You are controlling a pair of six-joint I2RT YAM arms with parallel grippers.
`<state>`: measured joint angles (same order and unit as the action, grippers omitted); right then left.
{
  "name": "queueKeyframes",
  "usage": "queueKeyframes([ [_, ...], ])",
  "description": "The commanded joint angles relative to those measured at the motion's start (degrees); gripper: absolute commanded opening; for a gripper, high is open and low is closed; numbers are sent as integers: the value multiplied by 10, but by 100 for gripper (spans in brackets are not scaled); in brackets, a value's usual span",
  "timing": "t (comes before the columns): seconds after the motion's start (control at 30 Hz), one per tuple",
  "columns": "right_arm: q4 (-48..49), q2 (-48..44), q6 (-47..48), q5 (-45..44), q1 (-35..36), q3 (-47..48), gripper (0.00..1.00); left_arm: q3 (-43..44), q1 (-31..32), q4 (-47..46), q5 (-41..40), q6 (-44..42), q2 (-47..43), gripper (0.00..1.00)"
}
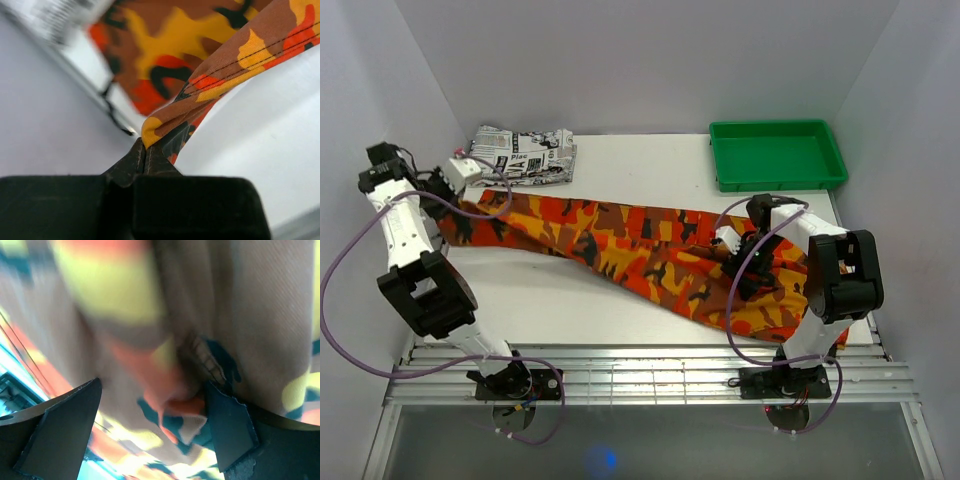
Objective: Fold and stack the trousers
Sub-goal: Flatten the trousers out
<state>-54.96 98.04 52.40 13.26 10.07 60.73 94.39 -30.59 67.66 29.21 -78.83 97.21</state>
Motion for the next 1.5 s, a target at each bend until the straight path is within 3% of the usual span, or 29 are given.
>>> queueKeyframes([
  [0.0,21,18,-8,-27,-26,26,89,96,-4,-16,91,59,-36,0],
  [0.07,17,16,-7,-29,-29,29,89,46,-11,18,98,-8,-76,0],
  [0.13,18,15,-6,-30,-29,27,88,-107,-16,19,57,-89,-189,0],
  [0.17,20,15,-6,-31,-29,26,89,-227,-19,8,39,-127,-217,0],
  [0.23,22,17,-9,-33,-30,24,89,-344,-25,-39,-29,-149,-258,0],
  [0.27,24,17,-10,-35,-30,24,89,-443,-26,-63,-51,-151,-278,0],
  [0.4,24,8,-6,-57,-34,28,94,-571,-62,-120,-86,-175,-280,11],
  [0.6,12,-15,16,-91,-58,55,96,-562,-133,-17,-60,-253,-297,20],
  [0.67,1,-23,33,-106,-75,70,96,-529,-150,4,-41,-265,-299,41],
  [0.7,-1,-34,41,-115,-84,76,96,-512,-154,29,-33,-262,-296,58],
  [0.73,-11,-38,50,-118,-104,90,97,-468,-160,42,-8,-245,-282,83],
  [0.93,-95,-70,104,-83,-177,163,96,-287,-184,127,87,-135,-173,94],
  [1.03,-128,-100,118,-77,-176,136,90,-247,-183,95,110,-44,-123,93],
  [1.13,-117,-118,120,-103,-176,70,81,-268,-167,8,66,61,-96,87],
  [1.37,-13,-130,107,-175,-177,-95,75,-369,-156,-176,-54,144,-77,88],
  [1.47,41,-113,97,-198,-176,-150,74,-396,-143,-212,-107,172,-64,86],
])
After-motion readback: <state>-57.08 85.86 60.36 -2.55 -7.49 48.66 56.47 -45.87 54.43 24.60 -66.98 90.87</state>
